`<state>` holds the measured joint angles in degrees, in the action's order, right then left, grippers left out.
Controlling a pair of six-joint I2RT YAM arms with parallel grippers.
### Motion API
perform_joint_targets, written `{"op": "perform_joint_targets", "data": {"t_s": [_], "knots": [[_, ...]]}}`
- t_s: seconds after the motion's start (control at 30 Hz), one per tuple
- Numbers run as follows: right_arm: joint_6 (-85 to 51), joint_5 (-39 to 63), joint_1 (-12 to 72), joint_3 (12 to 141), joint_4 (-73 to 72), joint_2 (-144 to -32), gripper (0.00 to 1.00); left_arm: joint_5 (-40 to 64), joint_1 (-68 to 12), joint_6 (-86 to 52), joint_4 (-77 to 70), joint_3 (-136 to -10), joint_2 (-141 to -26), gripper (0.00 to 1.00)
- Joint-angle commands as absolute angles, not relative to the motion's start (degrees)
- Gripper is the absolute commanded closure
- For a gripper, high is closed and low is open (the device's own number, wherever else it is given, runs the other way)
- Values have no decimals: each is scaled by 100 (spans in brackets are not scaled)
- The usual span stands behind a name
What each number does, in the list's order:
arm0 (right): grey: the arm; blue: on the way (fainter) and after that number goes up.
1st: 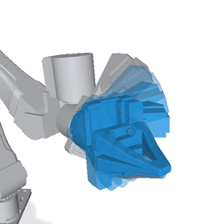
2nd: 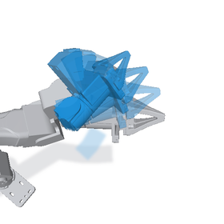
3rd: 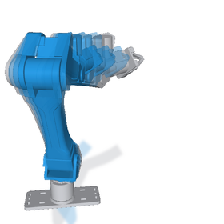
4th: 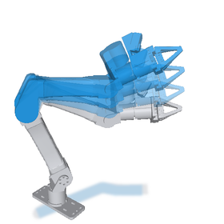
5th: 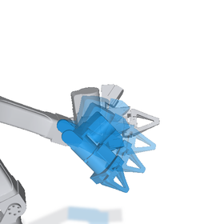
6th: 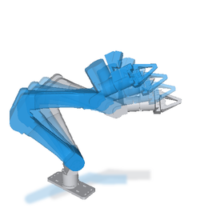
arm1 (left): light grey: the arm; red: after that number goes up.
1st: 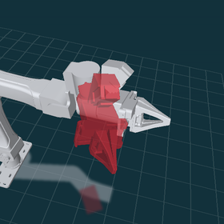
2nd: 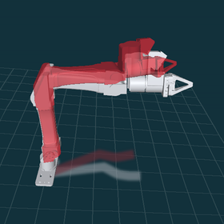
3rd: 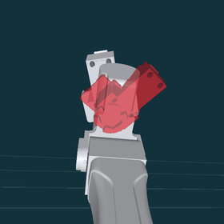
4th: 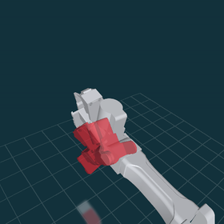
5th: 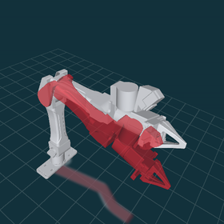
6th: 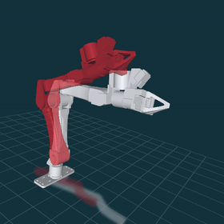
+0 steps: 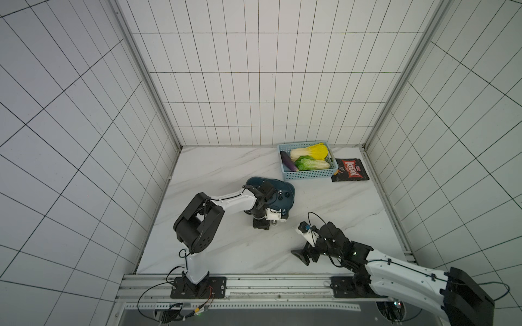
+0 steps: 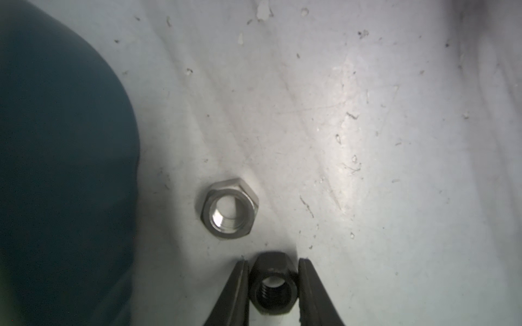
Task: Put the nuts on the desktop into the storage box
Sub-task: Pick up the nut from the center of the board, then place the nut in the storage box.
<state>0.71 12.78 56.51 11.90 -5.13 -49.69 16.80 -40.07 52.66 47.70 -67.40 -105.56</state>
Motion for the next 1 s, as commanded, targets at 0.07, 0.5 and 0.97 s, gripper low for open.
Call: {"op": "perform_joint_targets", "data": {"t_s": [0.07, 0.5, 0.97], "knots": [[145, 1353, 5735, 1661, -510, -4758, 1, 2001, -4014, 5239, 5251, -7114, -10103, 75], [-213, 698, 5731, 2527, 117, -4677, 0, 2514, -3579, 5312, 6085, -8130, -9813, 74], [-1007, -694, 5733, 4187, 1046, -6086, 1, 2219, -2985, 5235, 6233, -9299, -10599, 75]]}}
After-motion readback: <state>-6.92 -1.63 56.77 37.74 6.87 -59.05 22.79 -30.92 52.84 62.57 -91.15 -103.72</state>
